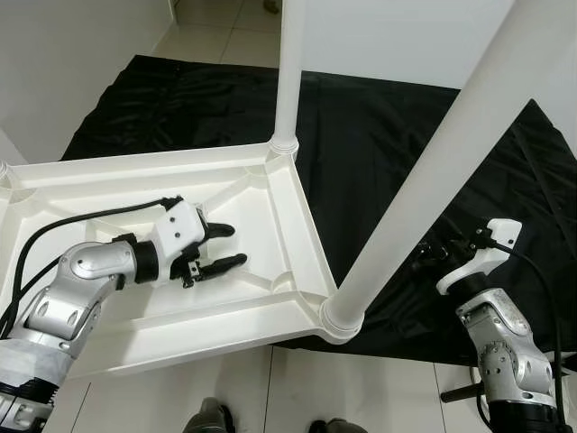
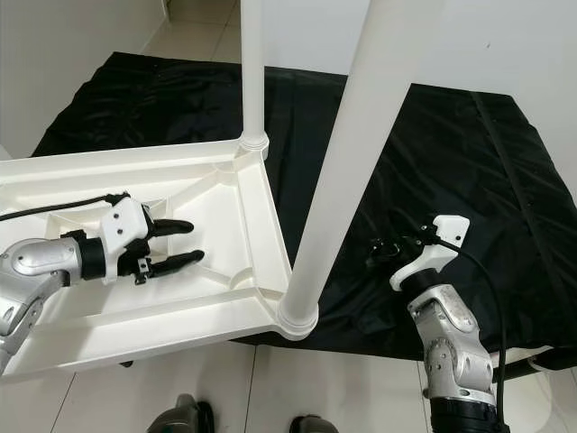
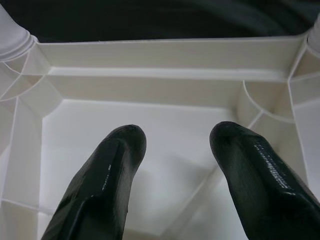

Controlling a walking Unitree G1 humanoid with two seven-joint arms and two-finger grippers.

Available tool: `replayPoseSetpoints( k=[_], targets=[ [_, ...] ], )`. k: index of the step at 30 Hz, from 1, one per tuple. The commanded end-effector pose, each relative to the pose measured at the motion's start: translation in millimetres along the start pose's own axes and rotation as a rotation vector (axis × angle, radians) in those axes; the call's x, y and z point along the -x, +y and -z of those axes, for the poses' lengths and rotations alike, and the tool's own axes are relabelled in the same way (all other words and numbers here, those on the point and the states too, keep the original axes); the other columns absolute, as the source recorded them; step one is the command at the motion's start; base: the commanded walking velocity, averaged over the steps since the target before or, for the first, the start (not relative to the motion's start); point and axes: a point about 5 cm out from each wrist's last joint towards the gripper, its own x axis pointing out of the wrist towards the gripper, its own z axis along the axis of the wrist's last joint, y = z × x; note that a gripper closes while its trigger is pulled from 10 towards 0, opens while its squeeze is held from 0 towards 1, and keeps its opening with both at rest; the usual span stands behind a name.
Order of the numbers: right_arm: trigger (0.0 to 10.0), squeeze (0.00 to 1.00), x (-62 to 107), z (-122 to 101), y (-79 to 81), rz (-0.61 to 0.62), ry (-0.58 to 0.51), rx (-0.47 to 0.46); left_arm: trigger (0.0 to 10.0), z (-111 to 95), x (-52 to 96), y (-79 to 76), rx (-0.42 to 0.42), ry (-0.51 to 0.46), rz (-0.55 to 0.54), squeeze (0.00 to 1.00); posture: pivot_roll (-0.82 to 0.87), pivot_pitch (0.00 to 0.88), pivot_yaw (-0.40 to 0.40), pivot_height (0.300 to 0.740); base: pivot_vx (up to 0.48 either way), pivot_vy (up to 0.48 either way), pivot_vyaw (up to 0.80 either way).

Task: Building children table

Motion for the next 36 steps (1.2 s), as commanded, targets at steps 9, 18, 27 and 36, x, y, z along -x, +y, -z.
replayPoseSetpoints(
  k=[9, 18, 27, 36],
  targets=[
    [10.0, 0.0, 5.0, 3, -1.0, -0.022, 0.04, 0.015, 10.0, 13, -3.5, -13.0, -0.07, 0.092, 0.211, 0.0, 0.06, 0.111, 0.004, 0.74, 0.0, 0.0, 0.0],
    [10.0, 0.0, 5.8, 5, -0.1, -0.041, 0.052, 0.02, 10.0, 20, -9.9, -13.8, -0.157, 0.154, 0.234, 0.0, 0.05, 0.11, 0.001, 0.74, 0.0, 0.0, 0.0],
    [10.0, 0.0, 7.9, 4, -2.0, -0.025, 0.049, 0.025, 9.1, 29, -20.0, -6.7, -0.296, 0.234, 0.241, 0.0, 0.05, 0.117, 0.004, 0.74, 0.0, 0.0, 0.0],
    [10.0, 0.0, 6.7, 5, -0.4, -0.018, 0.045, 0.016, 0.0, 28, -38.5, 10.4, -0.433, 0.277, 0.271, 0.0, 0.05, 0.122, 0.006, 0.74, 0.0, 0.0, 0.0]
  ],
)
